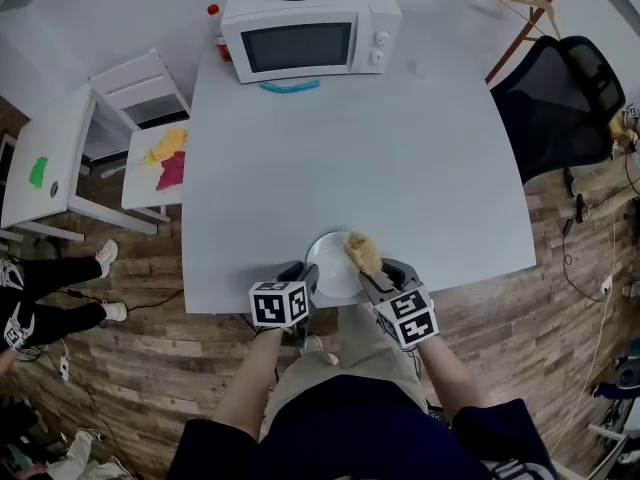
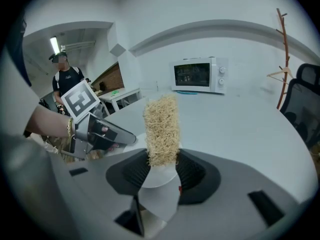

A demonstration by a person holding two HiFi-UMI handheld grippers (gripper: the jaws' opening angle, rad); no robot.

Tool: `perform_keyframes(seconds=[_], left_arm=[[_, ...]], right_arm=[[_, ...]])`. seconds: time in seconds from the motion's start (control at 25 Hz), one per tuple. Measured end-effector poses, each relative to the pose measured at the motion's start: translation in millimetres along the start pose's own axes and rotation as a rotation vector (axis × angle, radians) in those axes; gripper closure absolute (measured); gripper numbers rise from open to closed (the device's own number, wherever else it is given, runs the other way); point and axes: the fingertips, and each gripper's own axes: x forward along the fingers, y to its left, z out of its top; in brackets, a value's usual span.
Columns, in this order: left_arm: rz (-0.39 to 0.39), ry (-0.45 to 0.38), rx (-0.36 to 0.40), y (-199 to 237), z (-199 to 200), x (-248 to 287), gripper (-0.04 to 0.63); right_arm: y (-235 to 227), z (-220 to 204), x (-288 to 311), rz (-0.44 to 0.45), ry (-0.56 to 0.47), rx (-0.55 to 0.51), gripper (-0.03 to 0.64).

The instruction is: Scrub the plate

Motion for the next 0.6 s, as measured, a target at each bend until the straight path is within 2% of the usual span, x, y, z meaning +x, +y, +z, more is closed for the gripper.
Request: perform_keyframes(seconds=[0.2, 0.28, 0.6], left_arm=[[0.002, 0.033, 0.006, 1, 0, 10, 0.471], [0.013, 0.044, 0.013, 1, 1, 13, 0.512], [0.017, 0.045, 0.016, 1, 1, 14, 0.515]], right_arm=[[-7, -8, 10, -0.015, 0.072, -0.032, 0.456], [-10, -11, 13, -0.019, 0.094, -0.033, 0.456], [-18, -22, 25, -0.039, 0.183, -0.072, 0.456]])
